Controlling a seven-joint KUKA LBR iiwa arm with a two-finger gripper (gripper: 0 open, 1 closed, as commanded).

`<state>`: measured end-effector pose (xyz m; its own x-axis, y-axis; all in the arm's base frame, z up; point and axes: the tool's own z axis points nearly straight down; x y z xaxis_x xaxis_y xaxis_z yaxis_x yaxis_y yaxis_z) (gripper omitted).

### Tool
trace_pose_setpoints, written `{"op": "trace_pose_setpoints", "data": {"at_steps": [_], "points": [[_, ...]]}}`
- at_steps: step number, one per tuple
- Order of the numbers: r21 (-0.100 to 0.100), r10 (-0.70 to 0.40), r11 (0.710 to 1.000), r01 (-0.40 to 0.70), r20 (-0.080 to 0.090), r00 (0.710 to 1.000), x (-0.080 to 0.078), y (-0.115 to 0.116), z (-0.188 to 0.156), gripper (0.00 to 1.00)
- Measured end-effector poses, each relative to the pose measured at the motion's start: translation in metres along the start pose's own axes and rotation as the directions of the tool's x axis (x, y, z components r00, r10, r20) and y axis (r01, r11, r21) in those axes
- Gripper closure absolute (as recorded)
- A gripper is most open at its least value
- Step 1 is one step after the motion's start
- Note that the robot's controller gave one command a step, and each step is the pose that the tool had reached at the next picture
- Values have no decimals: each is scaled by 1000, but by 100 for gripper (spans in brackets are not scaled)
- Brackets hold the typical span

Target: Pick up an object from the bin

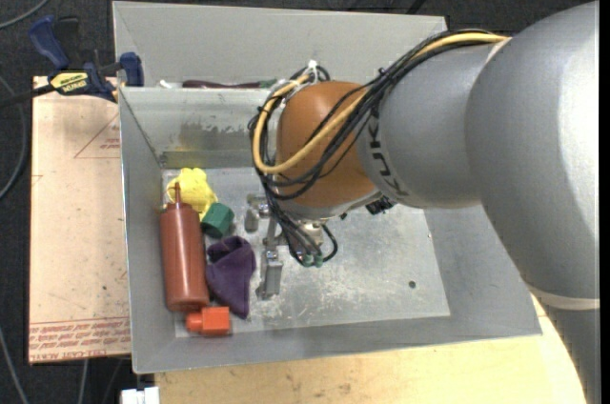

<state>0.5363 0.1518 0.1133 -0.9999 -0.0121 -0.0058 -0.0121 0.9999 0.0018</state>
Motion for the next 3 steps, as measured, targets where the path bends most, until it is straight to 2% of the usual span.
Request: {"op": "trace_pose_setpoints", "data": {"at_steps": [1, 2, 3], "points": [[2, 303, 953, -303, -6, 953, 31, -9, 44, 100], [1, 304, 953, -304, -6, 953, 31, -9, 44, 100], [0, 308, 951, -308, -3, 951, 27, -5, -117, 100]]}}
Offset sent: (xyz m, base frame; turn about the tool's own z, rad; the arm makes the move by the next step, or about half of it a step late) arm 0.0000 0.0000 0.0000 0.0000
